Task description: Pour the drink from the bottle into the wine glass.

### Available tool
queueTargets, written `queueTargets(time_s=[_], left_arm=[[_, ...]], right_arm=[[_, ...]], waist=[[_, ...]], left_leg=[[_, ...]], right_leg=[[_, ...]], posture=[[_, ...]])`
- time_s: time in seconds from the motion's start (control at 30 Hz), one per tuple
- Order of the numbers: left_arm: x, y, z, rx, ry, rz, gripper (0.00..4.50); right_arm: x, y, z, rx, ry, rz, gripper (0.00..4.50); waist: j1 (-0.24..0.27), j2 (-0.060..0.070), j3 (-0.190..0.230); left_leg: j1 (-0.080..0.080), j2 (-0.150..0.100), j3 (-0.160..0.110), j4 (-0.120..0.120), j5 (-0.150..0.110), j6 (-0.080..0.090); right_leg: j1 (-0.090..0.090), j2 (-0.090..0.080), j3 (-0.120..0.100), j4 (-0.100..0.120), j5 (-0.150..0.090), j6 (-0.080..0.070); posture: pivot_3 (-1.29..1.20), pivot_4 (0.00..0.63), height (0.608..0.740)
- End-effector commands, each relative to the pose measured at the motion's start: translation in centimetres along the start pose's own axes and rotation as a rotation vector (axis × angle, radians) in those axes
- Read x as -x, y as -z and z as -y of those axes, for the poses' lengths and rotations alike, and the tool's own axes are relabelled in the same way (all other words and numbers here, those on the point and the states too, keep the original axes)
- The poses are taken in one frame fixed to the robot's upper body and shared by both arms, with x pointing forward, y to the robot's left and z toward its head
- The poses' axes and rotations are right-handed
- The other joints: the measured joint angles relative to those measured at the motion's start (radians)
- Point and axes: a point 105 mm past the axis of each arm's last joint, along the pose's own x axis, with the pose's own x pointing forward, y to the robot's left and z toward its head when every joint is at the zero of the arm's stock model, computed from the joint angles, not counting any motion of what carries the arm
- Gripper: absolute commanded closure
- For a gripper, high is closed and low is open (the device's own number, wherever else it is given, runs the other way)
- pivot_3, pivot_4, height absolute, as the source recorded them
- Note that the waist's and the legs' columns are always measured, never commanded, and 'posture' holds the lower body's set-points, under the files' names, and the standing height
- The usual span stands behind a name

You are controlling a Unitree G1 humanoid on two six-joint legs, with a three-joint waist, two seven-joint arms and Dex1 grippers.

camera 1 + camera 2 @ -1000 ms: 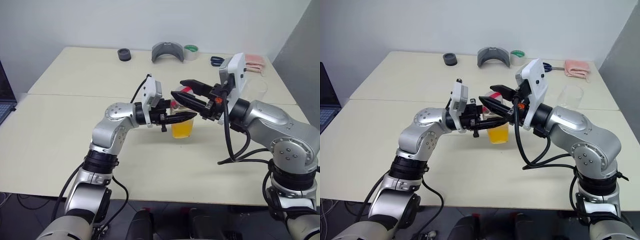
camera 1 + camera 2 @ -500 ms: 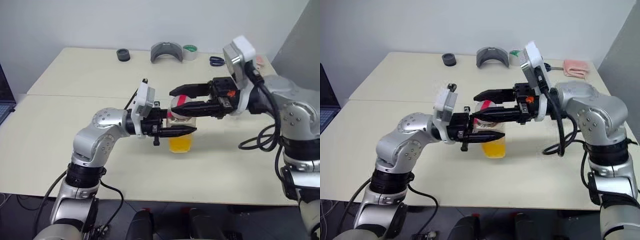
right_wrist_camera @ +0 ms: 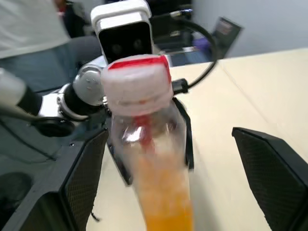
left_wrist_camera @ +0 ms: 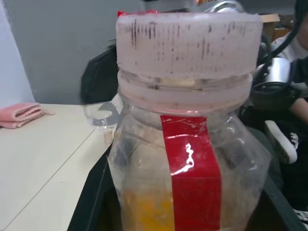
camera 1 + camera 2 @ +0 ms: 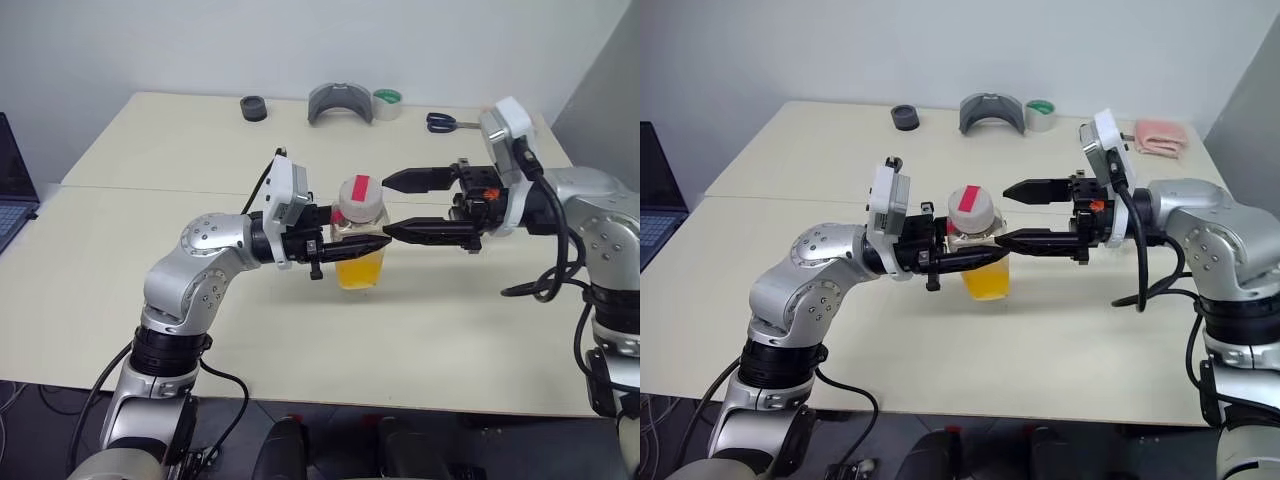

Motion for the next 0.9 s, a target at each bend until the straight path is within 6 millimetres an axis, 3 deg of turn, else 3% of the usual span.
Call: queueTargets(time_s=[0.03,0.2,0.5,0.9], left_arm=[[0.0,-0.5,-0.7,-0.044,-0.035,0.032,2.73],[-1.0,-0.4,-1.4,-0.048,-0.046,0.054,2.73],[-1.7,-0.3,-1.5,-0.051,-0.025,0.067,2.73],[-1.5,-0.3,-1.4,-0.056,-0.051,0.074,2.73]], right_arm=[[-0.1,-1.6,-1.3,0.049,0.110,0.059,0.09],[-1.7,-1.4,-2.7,0.029,0.193,0.110,0.09],[-3.6,-2.2,-1.1,0.066,0.355,0.177,0.09],[-2.6,-2.3,-0.1,0.038,0.413,0.189,0.09]], waist=[[-0.004,0.000,0.000],[-0.004,0.000,0.000],[-0.004,0.000,0.000],[-0.003,0.000,0.000]], left_leg=[[0.000,0.000,0.001,0.000,0.000,0.000],[0.001,0.000,0.001,0.001,0.000,0.000],[0.001,-0.001,0.001,0.001,0.001,-0.001],[0.001,-0.001,0.001,0.000,0.001,-0.001]], right_leg=[[0.000,0.001,0.001,0.000,0.000,0.000],[0.000,0.003,0.000,0.002,0.000,0.000],[0.000,0.003,0.000,0.003,0.000,0.000],[0.000,0.003,0.001,0.002,0.000,0.000]], posture=[[0.00,0.150,0.740],[0.00,0.150,0.740],[0.00,0.150,0.740],[0.00,0.150,0.740]])
